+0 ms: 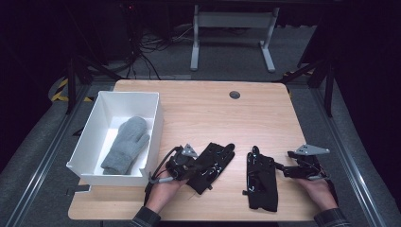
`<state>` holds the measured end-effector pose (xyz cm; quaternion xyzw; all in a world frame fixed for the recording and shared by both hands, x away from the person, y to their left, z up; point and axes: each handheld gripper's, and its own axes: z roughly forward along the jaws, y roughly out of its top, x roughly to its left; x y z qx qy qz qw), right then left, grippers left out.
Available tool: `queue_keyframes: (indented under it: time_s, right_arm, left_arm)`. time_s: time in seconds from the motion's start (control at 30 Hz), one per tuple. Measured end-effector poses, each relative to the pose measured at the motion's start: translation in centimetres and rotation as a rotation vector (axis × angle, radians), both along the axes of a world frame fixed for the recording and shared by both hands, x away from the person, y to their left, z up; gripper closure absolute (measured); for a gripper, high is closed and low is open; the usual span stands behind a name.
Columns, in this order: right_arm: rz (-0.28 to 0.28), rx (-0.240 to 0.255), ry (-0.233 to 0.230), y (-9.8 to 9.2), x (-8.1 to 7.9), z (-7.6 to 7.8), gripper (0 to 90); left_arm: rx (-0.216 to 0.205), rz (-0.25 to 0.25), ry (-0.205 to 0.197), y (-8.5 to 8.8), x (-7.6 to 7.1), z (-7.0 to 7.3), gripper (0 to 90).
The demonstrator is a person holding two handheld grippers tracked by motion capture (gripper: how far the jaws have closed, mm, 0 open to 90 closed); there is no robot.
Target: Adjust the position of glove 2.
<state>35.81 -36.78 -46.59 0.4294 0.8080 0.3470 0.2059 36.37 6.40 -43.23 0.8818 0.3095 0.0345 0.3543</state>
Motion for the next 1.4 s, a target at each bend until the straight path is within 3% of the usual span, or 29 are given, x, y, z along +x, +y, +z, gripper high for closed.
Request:
queue_keyframes:
  time_s: [0.1, 0.23, 0.37, 0.73, 0.9, 1.17, 1.27, 1.4]
  right_arm:
    - [0.001, 0.001, 0.000, 0.0, 0.0, 0.0, 23.2]
    - [0.002, -0.002, -0.001, 0.0, 0.0, 0.0, 23.3]
    - [0.004, -0.001, -0.002, 0.0, 0.0, 0.0, 23.3]
    - [0.007, -0.003, -0.003, 0.1, 0.0, 0.0, 23.2]
    - [0.008, -0.003, -0.004, 0.0, 0.0, 0.0, 23.2]
    - [0.007, -0.002, -0.003, 0.1, 0.0, 0.0, 23.0]
    - [0.007, -0.002, -0.003, 0.1, 0.0, 0.0, 22.9]
    - [0.006, -0.001, -0.002, 0.1, 0.1, 0.0, 22.8]
  left_arm:
    - [0.000, 0.041, 0.002, 0.1, 1.2, -0.2, 90.0]
    - [0.049, 0.059, 0.053, 0.1, 2.0, -1.5, 90.0]
    - [0.044, 0.036, 0.083, -0.1, 1.2, -1.7, 90.0]
    - [0.010, -0.060, 0.114, -1.9, -0.7, -2.0, 90.0]
    - [0.003, -0.062, 0.096, -2.1, -0.8, -1.7, 87.6]
    - [-0.049, 0.040, 0.041, -1.2, 1.6, -0.9, 67.1]
    - [-0.050, 0.045, 0.032, -1.6, 2.0, -0.9, 60.0]
    - [-0.034, 0.054, 0.023, -2.4, 2.2, -1.3, 57.8]
